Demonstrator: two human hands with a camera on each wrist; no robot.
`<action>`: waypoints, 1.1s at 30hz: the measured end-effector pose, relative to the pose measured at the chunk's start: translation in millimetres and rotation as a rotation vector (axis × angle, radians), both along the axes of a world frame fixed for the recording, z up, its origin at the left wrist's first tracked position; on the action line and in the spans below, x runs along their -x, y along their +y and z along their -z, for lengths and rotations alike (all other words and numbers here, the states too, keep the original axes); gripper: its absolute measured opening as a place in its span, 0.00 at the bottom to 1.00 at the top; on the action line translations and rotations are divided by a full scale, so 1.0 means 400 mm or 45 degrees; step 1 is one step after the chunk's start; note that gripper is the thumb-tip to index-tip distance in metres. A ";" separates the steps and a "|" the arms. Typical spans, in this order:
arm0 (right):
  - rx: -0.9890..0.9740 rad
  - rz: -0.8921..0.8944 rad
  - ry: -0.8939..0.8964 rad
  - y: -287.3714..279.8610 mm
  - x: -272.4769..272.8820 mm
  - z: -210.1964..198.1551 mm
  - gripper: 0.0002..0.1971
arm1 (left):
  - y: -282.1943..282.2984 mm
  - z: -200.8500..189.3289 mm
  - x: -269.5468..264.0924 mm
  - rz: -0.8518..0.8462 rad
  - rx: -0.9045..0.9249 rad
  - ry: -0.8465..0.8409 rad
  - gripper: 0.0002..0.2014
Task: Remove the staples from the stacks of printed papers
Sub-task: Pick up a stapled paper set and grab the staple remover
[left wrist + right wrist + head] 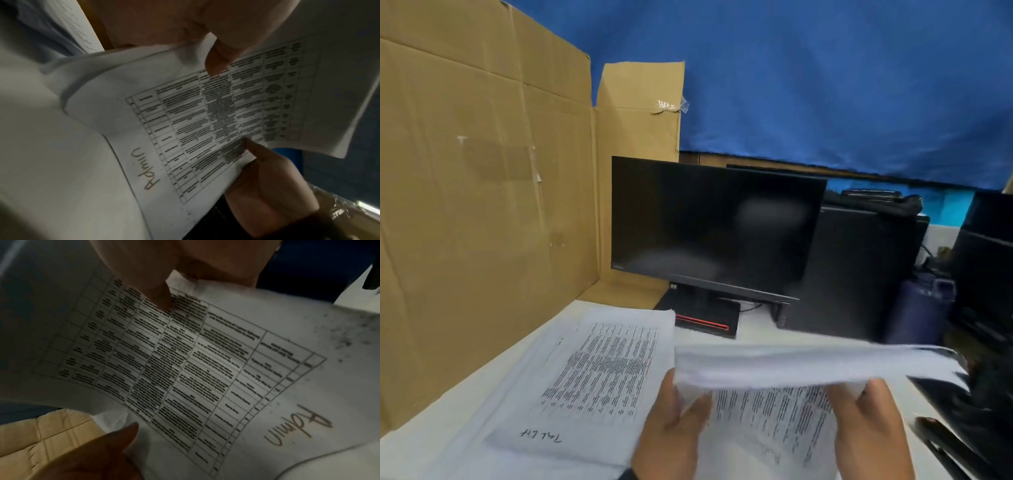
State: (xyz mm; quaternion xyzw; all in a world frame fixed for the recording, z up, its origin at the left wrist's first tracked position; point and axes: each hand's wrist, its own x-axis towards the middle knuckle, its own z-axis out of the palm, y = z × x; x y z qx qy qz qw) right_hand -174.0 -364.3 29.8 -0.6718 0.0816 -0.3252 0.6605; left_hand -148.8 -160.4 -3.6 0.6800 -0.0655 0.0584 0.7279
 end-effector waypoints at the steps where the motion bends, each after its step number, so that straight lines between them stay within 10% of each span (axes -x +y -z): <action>1: 0.029 -0.028 -0.039 0.002 0.001 -0.009 0.11 | 0.001 -0.008 0.007 -0.039 -0.047 -0.013 0.17; 33: 0.307 -0.011 0.292 0.000 -0.015 0.021 0.23 | 0.037 -0.004 -0.031 -0.130 -0.450 0.037 0.12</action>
